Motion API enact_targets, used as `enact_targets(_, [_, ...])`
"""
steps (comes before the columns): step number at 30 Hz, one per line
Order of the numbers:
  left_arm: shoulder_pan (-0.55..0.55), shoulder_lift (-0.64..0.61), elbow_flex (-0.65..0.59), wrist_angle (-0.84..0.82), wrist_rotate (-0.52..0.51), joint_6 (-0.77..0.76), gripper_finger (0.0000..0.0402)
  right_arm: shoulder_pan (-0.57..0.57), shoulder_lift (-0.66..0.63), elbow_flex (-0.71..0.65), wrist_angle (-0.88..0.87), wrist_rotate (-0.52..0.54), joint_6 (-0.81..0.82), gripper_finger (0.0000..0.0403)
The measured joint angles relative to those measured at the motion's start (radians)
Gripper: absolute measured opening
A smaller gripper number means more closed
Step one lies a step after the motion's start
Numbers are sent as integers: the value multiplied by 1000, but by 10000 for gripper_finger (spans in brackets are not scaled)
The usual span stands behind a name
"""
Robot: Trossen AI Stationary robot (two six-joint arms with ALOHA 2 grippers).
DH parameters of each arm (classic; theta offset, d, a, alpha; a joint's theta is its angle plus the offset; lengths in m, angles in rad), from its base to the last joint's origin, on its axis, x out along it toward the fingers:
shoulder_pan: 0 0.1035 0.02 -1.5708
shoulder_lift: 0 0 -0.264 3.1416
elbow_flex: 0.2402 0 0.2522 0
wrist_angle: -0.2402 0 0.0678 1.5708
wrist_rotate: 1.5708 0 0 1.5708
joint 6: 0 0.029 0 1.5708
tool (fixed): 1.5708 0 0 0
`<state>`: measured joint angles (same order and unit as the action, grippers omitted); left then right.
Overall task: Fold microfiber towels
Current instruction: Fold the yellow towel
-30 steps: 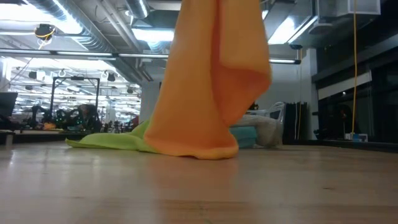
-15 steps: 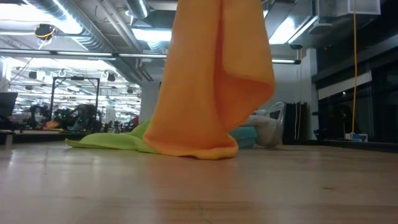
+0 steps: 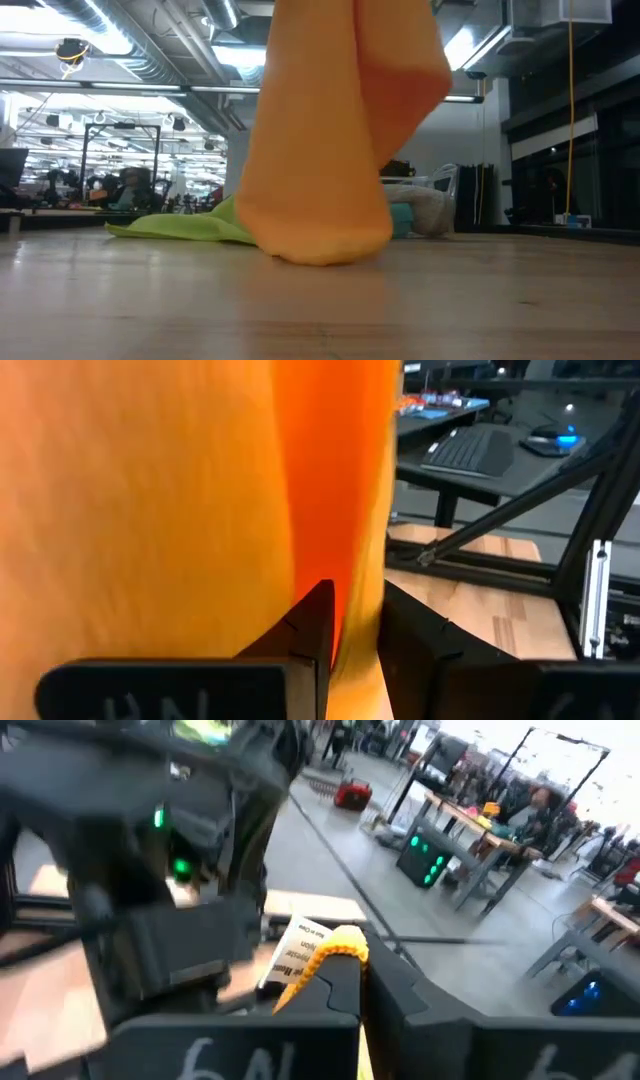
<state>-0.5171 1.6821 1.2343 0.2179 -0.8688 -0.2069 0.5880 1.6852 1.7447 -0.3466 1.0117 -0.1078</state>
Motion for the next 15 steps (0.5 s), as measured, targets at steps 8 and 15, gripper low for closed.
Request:
enact_targets(8, [0,0,0,-11,24,-23,64,0,0,24,137,42,-164,0])
enact_targets(15, [0,0,0,-77,26,-81,64,0,0,111,133,43,-201,0])
